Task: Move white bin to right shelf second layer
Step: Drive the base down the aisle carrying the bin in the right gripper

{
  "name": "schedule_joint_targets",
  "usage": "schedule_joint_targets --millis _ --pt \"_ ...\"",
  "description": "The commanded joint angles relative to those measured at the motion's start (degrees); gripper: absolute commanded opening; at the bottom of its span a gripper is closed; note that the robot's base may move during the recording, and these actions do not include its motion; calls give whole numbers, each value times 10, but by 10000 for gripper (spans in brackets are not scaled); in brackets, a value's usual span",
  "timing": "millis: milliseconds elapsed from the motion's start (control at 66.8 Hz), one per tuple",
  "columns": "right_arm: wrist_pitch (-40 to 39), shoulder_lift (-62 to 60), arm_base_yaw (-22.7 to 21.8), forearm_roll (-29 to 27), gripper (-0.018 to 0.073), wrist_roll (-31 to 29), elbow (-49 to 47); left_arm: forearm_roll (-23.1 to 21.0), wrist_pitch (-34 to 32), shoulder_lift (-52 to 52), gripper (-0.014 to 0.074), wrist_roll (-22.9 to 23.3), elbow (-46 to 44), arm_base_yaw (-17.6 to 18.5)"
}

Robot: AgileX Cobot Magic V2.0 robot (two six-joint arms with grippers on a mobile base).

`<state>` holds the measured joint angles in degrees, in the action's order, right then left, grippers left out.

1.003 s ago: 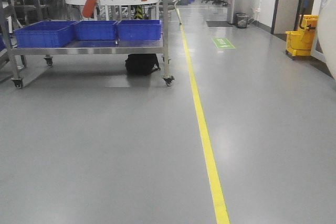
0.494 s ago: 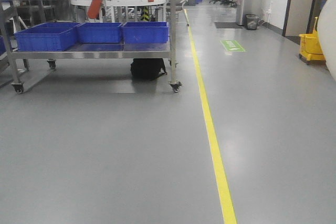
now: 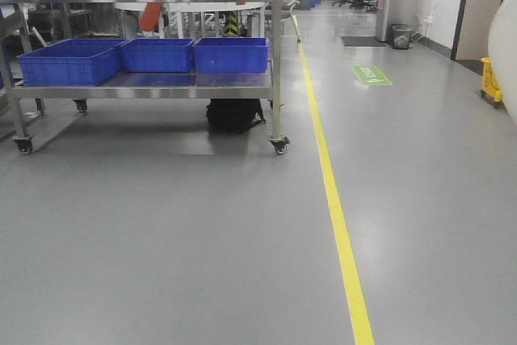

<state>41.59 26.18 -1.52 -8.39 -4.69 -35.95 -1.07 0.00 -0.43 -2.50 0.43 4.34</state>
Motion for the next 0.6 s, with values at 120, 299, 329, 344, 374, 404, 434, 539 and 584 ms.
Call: schedule_joint_targets --millis 120,299,329,344,374,404,434,539,584 --pt "-51 2 -4 -11 88 -2 -16 -2 -45 -9 85 1 21 2" --pt "-51 3 -4 -11 88 -2 -16 -2 -45 -9 85 1 21 2" --pt "-51 3 -4 -11 88 -2 -16 -2 -45 -9 85 1 21 2" --pt "-51 3 -4 -11 88 -2 -16 -2 -45 -9 85 1 21 2" --pt "-51 3 -4 -11 88 -2 -16 -2 -45 -9 85 1 21 2" --pt "-51 3 -4 -11 88 -2 -16 -2 -45 -9 85 1 21 2" --pt "-51 3 -4 -11 88 -2 -16 -2 -45 -9 85 1 21 2" --pt "-51 3 -4 -11 88 -2 -16 -2 -45 -9 85 1 21 2" --pt "-51 3 -4 -11 88 -2 -16 -2 -45 -9 85 1 21 2"
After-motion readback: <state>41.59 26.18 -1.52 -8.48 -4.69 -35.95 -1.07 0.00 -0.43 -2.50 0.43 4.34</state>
